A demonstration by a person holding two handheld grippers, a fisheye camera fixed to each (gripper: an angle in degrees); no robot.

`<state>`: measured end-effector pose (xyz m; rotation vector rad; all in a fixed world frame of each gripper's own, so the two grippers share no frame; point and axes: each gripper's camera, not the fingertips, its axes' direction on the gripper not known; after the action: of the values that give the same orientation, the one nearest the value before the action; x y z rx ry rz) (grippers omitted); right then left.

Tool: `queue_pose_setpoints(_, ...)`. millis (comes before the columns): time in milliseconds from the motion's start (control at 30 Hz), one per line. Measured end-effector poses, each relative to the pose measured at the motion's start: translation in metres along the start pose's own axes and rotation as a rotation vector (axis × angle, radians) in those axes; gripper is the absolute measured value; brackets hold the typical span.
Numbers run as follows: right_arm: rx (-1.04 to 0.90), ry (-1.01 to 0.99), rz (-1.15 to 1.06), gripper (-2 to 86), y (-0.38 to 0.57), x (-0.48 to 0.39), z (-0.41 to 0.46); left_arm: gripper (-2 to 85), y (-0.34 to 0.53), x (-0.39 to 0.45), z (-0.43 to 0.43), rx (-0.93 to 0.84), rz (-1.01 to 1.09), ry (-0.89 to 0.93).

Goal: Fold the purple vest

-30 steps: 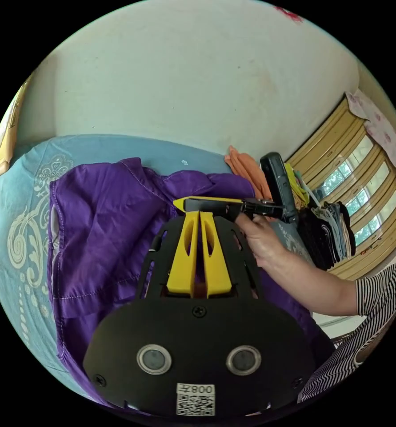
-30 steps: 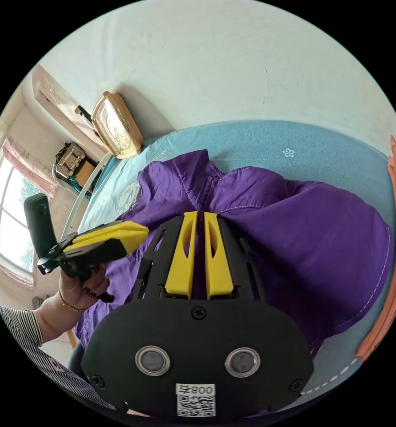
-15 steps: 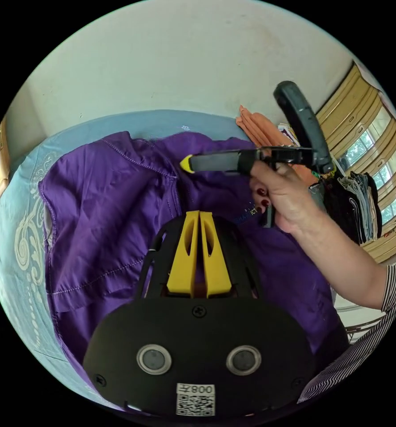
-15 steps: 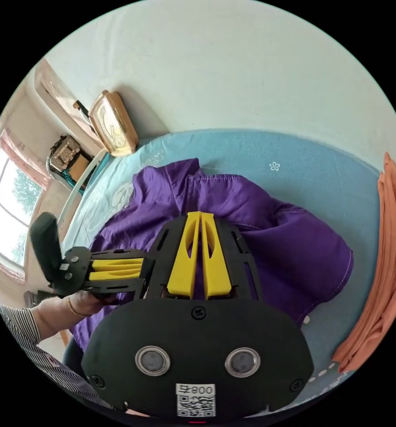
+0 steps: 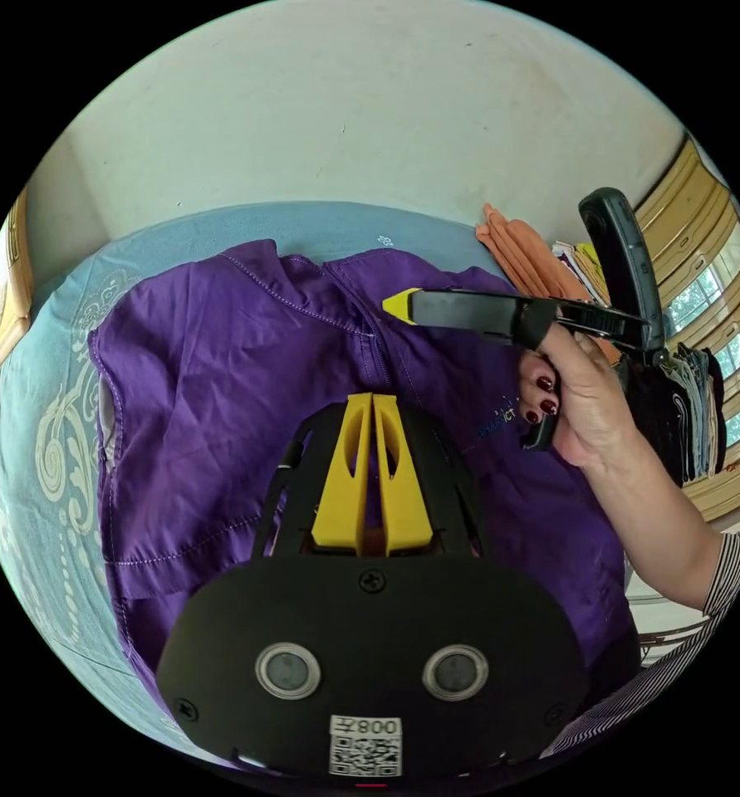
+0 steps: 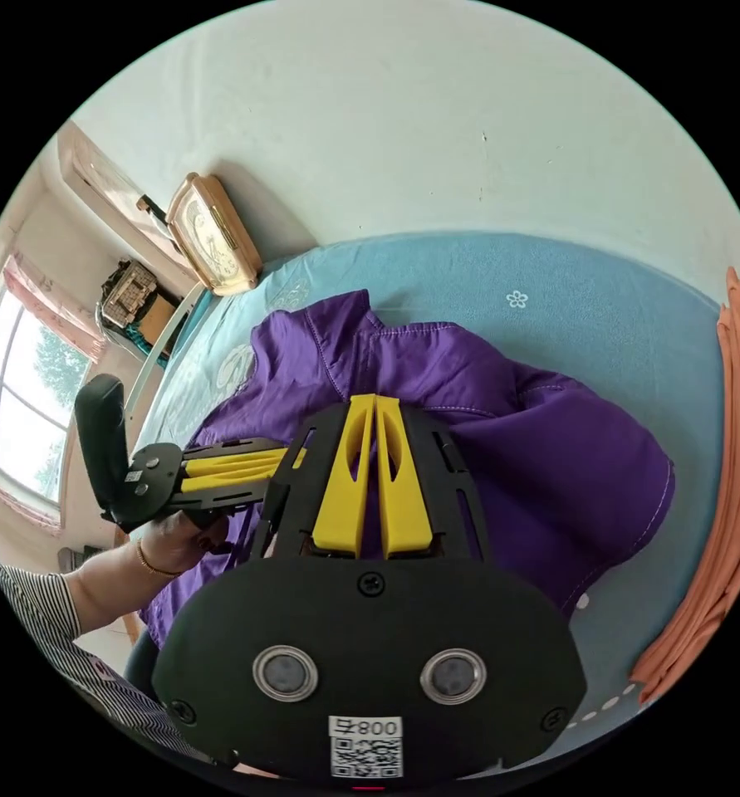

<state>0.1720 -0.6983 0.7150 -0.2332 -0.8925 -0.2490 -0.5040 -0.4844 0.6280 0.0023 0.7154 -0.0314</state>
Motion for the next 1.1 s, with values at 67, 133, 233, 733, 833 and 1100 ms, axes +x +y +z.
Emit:
queue_pose_setpoints(67,0.014,0.015,-0.040,0.1,0.009,-0.009,-0.009,0.0,0.005,0.005,-0.008,0.002,-0.002,-0.020)
queue_pose_setpoints(133,-0.032,0.083,-0.096,0.1,0.016,-0.018,-0.001,0.1,0.007,0.012,-0.014,0.006,0.007,-0.059)
queue_pose_setpoints(233,-0.108,0.086,-0.068,0.1,0.020,-0.013,0.012,0.1,0.013,0.023,-0.025,0.005,0.038,-0.121)
queue_pose_setpoints(733,-0.178,0.192,0.089,0.2,0.227,0.011,-0.139,0.4,0.135,0.052,-0.125,-0.036,0.004,0.011)
queue_pose_setpoints(833,-0.108,0.164,0.110,0.5,0.257,0.010,-0.176,0.7,0.142,0.051,-0.171,0.015,-0.023,0.031)
queue_pose_setpoints(1100,-0.070,0.226,0.319,6.2,0.338,0.060,-0.247,10.7,0.237,-0.047,-0.299,0.094,-0.319,-0.171)
